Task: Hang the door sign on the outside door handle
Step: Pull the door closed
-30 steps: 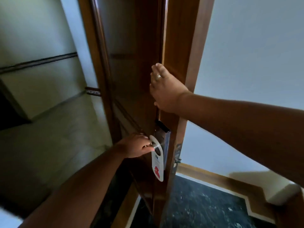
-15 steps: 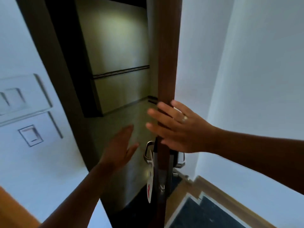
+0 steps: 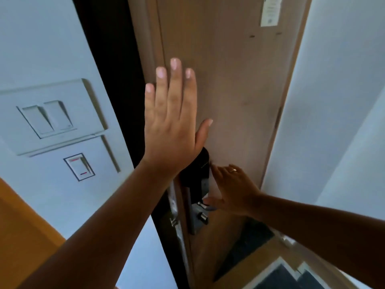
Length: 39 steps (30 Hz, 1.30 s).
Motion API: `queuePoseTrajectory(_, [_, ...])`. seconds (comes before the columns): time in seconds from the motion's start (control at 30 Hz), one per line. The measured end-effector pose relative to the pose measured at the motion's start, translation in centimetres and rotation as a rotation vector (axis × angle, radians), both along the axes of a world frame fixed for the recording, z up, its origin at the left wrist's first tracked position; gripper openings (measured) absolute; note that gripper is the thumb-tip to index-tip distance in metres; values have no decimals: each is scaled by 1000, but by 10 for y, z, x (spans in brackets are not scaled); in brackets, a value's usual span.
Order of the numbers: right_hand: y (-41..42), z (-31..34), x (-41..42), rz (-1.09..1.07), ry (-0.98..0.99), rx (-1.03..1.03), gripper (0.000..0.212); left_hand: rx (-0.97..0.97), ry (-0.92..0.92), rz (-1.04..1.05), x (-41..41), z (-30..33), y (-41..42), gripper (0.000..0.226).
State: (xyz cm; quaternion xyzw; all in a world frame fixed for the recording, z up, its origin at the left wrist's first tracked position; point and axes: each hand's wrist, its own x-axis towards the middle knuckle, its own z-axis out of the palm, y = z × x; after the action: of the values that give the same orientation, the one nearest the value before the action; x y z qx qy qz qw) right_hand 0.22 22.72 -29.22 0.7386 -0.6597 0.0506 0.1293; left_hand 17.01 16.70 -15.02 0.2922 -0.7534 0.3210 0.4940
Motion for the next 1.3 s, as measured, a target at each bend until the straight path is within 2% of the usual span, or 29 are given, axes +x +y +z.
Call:
queuePoseTrajectory(0.13, [-44, -25, -8, 237, 54, 96, 82, 70, -103, 251, -18, 0, -36, 95])
queuePoseTrajectory(0.23, [-79, -42, -7, 432, 23, -24, 57, 147, -89, 412, -31, 0, -68, 107])
queuePoseTrajectory(0.3, [-103, -50, -5, 520, -1, -50, 54, 162, -65, 513, -37, -1, -88, 109])
queuePoseTrajectory(0.47, [-144, -62, 3, 579, -257, 21, 53, 160, -7, 603, -39, -2, -129, 105])
queuePoseTrajectory(0.57, [-165, -69, 10, 600, -562, 184, 42, 178, -11, 619, -35, -1, -154, 110])
queuePoseTrajectory(0.63, [-176, -72, 16, 574, -667, 190, 42, 206, -2, 607, -31, -1, -168, 113])
queuePoseTrajectory(0.77, [-202, -75, 19, 547, -515, 117, 49, 261, 20, 625, -30, 0, -193, 118])
queuePoseTrajectory(0.87, [-216, -75, 25, 569, -682, 204, 43, 259, 20, 631, -28, 1, -209, 119])
queuePoseTrajectory(1.1, [-243, -78, 35, 571, -641, 252, 43, 207, 16, 628, -22, -1, -234, 117])
queuePoseTrajectory(1.2, [-253, -70, 34, 622, -406, 124, 44, 195, 21, 621, -22, -2, -242, 117])
queuePoseTrajectory(1.3, [-261, -65, 34, 669, -238, 97, 44, 157, 20, 618, -20, -6, -248, 116])
